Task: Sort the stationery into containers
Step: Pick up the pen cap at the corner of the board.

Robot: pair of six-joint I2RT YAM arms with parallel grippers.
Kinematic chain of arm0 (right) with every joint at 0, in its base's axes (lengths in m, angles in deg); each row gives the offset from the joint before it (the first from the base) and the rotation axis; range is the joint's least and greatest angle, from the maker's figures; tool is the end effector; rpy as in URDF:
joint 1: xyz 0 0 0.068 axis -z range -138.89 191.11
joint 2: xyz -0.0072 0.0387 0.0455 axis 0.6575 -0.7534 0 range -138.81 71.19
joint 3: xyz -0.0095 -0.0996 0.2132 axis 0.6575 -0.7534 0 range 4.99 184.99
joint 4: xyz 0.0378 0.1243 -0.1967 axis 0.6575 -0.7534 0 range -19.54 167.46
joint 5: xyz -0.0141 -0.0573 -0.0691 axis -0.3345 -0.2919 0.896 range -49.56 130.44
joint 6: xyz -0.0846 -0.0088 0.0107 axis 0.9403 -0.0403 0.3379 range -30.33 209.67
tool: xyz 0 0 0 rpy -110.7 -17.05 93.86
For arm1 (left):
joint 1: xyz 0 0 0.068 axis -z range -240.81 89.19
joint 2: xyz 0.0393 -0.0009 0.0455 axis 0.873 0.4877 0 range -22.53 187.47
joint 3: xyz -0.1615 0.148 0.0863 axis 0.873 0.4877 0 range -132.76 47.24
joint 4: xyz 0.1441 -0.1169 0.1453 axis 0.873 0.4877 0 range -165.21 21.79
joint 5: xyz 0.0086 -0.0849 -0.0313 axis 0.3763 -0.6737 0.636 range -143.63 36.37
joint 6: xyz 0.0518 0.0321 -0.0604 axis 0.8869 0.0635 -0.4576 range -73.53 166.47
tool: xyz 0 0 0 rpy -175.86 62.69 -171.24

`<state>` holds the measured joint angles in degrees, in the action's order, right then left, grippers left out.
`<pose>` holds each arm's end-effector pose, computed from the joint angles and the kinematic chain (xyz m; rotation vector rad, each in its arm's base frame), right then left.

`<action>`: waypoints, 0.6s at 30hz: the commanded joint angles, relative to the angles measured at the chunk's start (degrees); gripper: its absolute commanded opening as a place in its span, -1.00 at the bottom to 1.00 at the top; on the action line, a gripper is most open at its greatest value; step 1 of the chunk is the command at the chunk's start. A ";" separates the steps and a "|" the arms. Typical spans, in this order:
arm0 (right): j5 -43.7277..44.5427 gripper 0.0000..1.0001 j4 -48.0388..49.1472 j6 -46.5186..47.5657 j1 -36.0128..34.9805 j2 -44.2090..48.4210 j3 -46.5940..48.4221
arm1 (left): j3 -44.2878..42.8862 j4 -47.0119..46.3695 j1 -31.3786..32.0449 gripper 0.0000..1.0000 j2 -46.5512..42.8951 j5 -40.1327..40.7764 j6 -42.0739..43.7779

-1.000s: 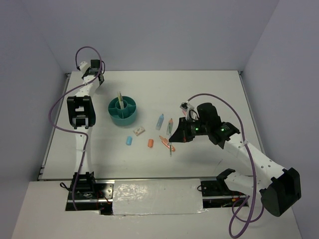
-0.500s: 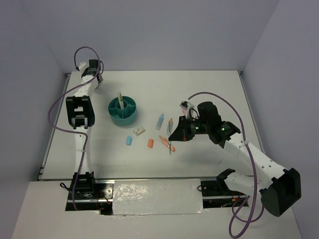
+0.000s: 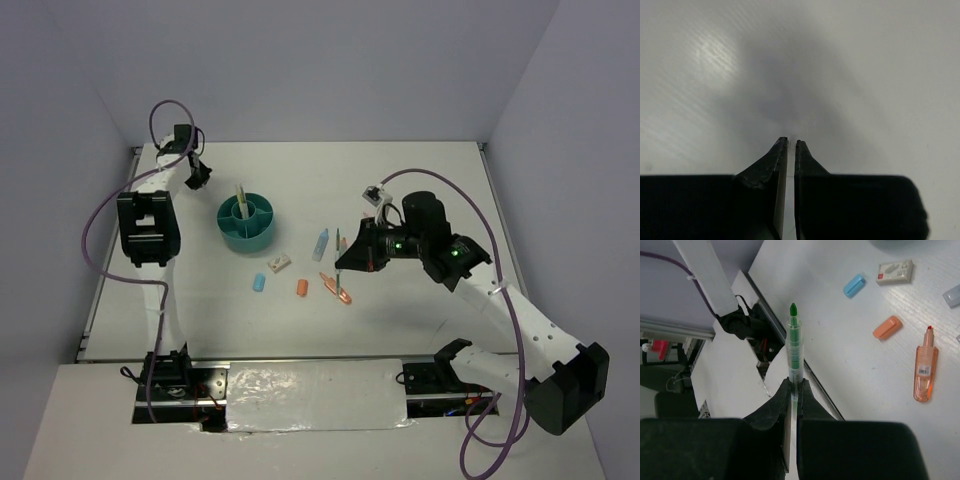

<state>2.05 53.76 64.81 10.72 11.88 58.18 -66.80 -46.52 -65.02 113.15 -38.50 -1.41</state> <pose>0.1860 0.1635 0.2775 -0.5452 2.1589 1.2597 0.4961 0.0562 0.1333 -1.1601 2.1110 -0.0260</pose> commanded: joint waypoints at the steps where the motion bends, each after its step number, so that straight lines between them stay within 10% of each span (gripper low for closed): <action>1: -0.46 -1.00 -0.55 0.43 -0.37 0.87 5.25 | 1.71 -1.88 0.17 -1.00 -12.51 -1.95 4.62; 10: -1.50 -1.00 -0.65 -4.57 -1.42 -1.51 16.76 | 9.13 -5.02 -2.30 -1.00 -34.20 -19.81 6.48; 18: -4.77 -1.00 11.66 -15.65 -8.97 -6.52 19.05 | 42.64 -49.36 -1.07 -1.00 -63.58 -48.78 -12.29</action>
<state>-1.38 59.14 53.97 5.28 6.87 74.14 -30.58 -74.76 -66.94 53.96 -73.20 -4.49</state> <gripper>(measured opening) 0.044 0.186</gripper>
